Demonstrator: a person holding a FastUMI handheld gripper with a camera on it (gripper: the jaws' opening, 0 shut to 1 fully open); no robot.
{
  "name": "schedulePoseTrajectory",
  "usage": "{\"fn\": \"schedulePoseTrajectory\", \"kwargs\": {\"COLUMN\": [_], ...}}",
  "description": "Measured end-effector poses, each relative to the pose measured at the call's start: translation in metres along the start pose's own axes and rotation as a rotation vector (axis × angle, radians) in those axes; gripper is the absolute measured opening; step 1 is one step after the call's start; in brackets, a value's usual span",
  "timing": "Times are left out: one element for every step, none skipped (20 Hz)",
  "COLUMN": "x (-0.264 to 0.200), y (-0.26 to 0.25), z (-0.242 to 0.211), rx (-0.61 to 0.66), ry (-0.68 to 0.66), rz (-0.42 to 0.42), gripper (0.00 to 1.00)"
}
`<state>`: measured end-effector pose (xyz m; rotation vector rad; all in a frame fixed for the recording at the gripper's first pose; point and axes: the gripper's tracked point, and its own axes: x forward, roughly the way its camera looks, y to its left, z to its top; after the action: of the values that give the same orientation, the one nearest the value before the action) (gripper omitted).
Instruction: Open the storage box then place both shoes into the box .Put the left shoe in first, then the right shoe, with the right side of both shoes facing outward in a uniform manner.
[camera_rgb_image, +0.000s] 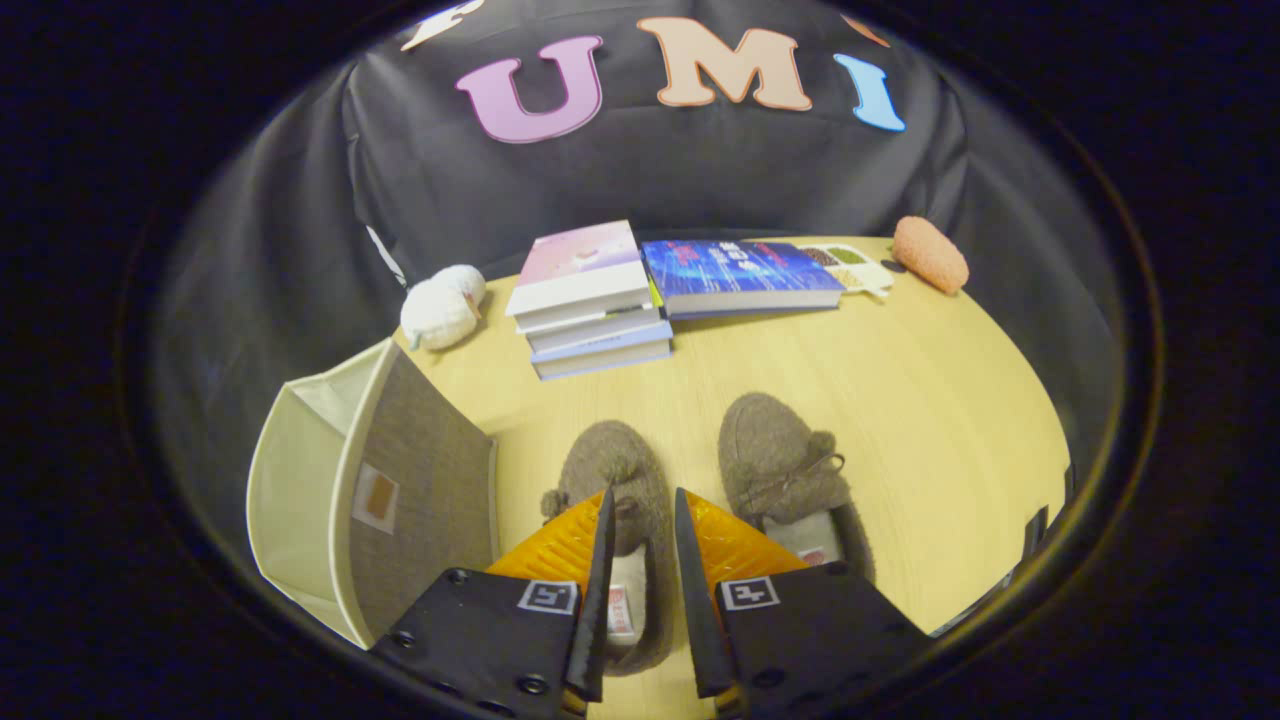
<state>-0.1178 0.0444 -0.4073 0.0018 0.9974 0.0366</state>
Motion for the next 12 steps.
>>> {"fn": "schedulePoseTrajectory", "kwargs": {"x": [0.004, 0.007, 0.01, 0.013, 0.016, 0.019, 0.023, 0.026, 0.029, 0.031, 0.033, 0.037], "y": [-0.002, -0.003, -0.003, -0.004, -0.007, -0.011, -0.014, -0.014, -0.014, -0.015, -0.016, -0.011], "z": [-0.008, -0.015, -0.021, -0.026, -0.033, -0.038, -0.047, -0.054, -0.061, -0.065, -0.067, -0.072], "rx": [-0.003, -0.008, -0.014, -0.019, -0.029, -0.04, -0.042, -0.035, -0.026, -0.018, -0.014, 0.009], "ry": [0.02, 0.038, 0.054, 0.068, 0.083, 0.1, 0.12, 0.143, 0.164, 0.178, 0.184, 0.183], "rz": [-0.001, 0.0, 0.004, 0.003, -0.007, -0.019, -0.021, -0.015, -0.008, -0.004, 0.002, 0.021], "gripper": [0.38, 0.38, 0.38, 0.38, 0.38, 0.38, 0.38, 0.38, 0.38, 0.38, 0.33, 0.28]}}
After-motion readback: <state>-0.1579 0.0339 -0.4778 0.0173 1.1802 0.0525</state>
